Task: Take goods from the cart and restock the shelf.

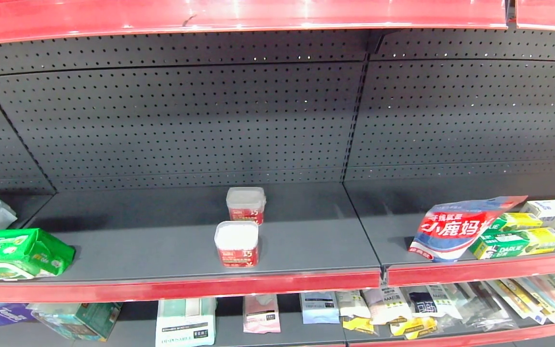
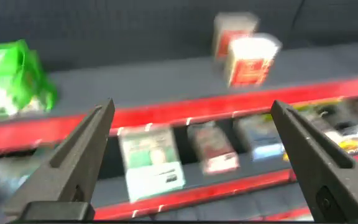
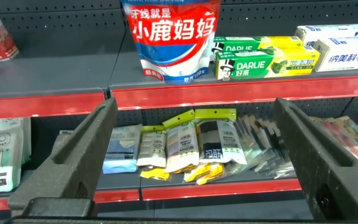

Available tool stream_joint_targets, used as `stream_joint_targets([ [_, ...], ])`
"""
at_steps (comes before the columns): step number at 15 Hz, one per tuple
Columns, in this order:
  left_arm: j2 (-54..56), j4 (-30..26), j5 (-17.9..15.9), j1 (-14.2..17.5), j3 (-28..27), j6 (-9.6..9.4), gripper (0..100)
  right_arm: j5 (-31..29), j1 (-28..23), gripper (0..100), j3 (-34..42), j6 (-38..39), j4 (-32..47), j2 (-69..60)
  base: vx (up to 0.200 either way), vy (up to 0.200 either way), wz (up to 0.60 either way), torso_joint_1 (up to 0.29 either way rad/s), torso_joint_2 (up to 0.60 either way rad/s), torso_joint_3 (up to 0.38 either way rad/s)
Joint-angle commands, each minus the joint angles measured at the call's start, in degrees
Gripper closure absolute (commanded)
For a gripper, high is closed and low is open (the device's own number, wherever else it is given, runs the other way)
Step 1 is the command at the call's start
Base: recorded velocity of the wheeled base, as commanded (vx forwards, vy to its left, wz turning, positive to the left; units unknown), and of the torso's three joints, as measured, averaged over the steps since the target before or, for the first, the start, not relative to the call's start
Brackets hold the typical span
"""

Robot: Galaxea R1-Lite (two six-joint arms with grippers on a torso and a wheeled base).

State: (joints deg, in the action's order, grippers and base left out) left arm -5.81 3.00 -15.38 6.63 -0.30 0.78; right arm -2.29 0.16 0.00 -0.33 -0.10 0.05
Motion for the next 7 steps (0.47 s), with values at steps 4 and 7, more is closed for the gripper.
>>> stream_joint_targets([
  [4, 0.5, 0.3, 11.4, 0.0, 0.3, 1.15, 0, 0.0, 0.0, 0, 0.0, -0.1, 0.0, 0.0, 0.000, 0.000, 0.00, 0.000, 0.00, 0.000],
  [7, 0.5, 0.2, 16.4, 0.0, 0.3, -3.94, 0, 0.0, 0.0, 0, 0.0, -0.1, 0.0, 0.0, 0.000, 0.000, 0.00, 0.000, 0.00, 0.000],
])
